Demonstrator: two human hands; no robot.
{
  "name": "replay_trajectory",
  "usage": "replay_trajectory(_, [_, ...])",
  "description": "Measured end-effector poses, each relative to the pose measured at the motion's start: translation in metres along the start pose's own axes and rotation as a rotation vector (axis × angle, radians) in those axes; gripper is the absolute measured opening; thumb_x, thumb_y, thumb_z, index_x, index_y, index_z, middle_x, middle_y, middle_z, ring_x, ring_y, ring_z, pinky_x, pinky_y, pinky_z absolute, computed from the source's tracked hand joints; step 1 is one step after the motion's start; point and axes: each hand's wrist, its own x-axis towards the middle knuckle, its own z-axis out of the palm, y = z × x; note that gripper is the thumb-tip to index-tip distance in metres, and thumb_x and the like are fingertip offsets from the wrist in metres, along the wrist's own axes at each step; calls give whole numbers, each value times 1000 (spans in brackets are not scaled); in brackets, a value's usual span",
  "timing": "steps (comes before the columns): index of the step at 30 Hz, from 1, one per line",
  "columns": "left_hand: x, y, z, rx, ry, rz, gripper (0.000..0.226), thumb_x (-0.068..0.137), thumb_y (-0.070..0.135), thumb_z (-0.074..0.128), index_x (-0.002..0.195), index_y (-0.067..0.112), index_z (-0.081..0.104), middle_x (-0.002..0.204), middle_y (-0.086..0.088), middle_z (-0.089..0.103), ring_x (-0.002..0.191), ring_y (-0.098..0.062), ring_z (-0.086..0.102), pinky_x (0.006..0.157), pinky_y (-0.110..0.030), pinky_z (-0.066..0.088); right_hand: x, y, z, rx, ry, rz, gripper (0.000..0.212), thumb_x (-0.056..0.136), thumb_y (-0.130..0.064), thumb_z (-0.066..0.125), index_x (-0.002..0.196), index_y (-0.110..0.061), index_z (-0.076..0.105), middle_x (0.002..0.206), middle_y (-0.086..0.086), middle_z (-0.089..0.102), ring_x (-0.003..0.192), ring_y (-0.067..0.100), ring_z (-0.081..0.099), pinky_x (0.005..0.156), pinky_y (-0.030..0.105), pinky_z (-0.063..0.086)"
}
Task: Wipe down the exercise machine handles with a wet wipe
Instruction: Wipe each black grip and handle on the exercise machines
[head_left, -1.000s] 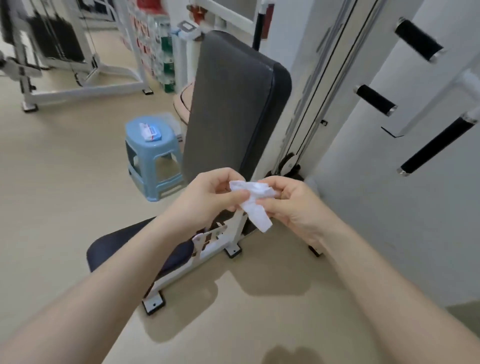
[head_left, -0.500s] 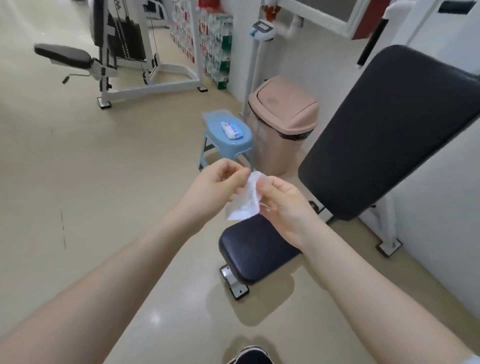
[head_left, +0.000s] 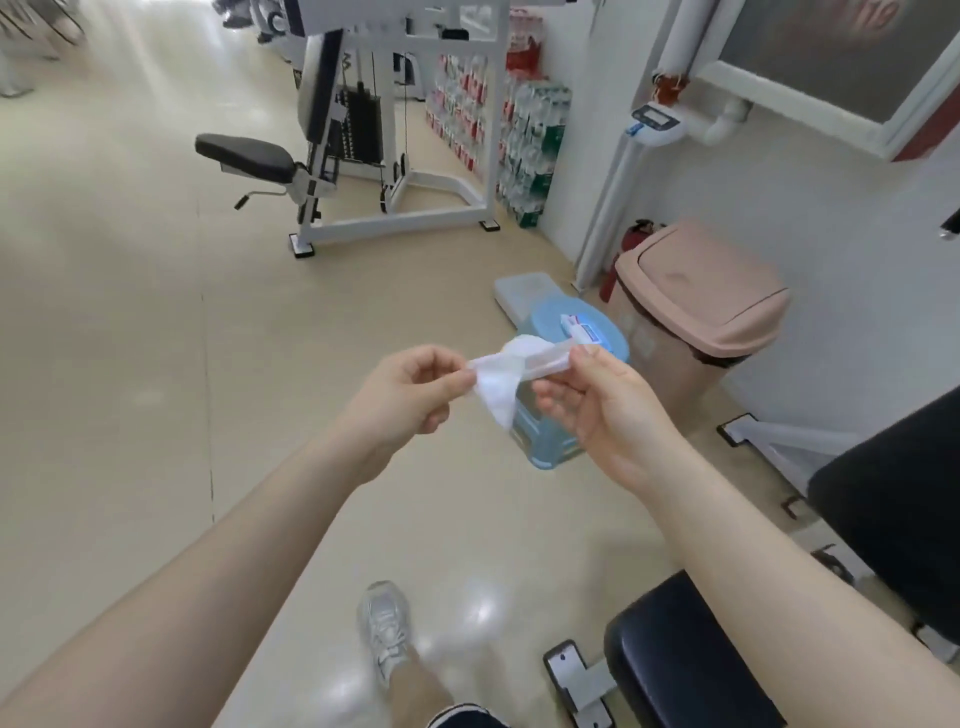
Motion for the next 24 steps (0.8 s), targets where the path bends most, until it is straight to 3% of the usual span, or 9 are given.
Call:
replay_trajectory(3, [70, 8, -67, 37, 57, -3, 14, 90, 12, 57, 76, 15, 60, 66, 2, 51, 50, -7, 43, 56, -21, 34, 87, -6, 47, 40, -21, 37, 20, 100, -23, 37, 103, -10, 53, 83, 0, 71, 75, 11, 67, 79, 28, 52])
replay_trajectory(5, [115, 23, -106, 53, 52, -33, 13, 90, 13, 57, 77, 14, 59, 69, 3, 55, 59, -6, 52, 62, -21, 39, 143, -17, 81, 73, -30, 56, 20, 100, -23, 37, 96, -12, 53, 87, 1, 71, 81, 13, 67, 81, 31, 51])
replay_trajectory(10, [212, 51, -204, 4, 58, -41, 17, 92, 16, 53, 75, 17, 56, 83, 4, 64, 80, -8, 60, 77, -23, 46, 272, -41, 167, 16, 61, 29, 25, 101, -23, 36, 80, -16, 48, 81, 3, 60, 80, 18, 62, 65, 25, 51])
replay_trajectory(14, [283, 60, -279, -75, 245, 20, 17, 93, 14, 49, 77, 17, 53, 79, 4, 66, 70, -10, 60, 69, -24, 45, 365, -35, 229, -77, 109, 25, 20, 99, -23, 43, 80, -16, 49, 73, 2, 55, 63, 13, 56, 62, 25, 49])
replay_trajectory(17, [335, 64, -337, -39, 92, 79, 7, 90, 19, 57, 86, 14, 59, 81, 2, 66, 71, -10, 62, 68, -23, 48, 433, -27, 284, -169, 66, 1, 18, 97, -20, 48, 80, -14, 51, 78, 5, 61, 69, 13, 59, 61, 19, 52])
replay_trajectory(20, [392, 62, -401, 94, -19, 101, 25, 78, 25, 73, 98, 17, 60, 92, 5, 67, 85, -11, 66, 77, -22, 50, 504, -17, 343, -186, 76, -52, 19, 96, -17, 48, 79, -11, 52, 74, 9, 63, 65, 14, 63, 58, 18, 51])
replay_trajectory(24, [485, 70, -508, 344, 156, 240, 32, 75, 25, 75, 88, 31, 47, 82, 9, 55, 73, -11, 58, 60, -18, 45, 600, -19, 420, -148, 97, -52, 16, 98, -16, 43, 85, -12, 52, 87, 13, 68, 77, 18, 67, 72, 23, 55])
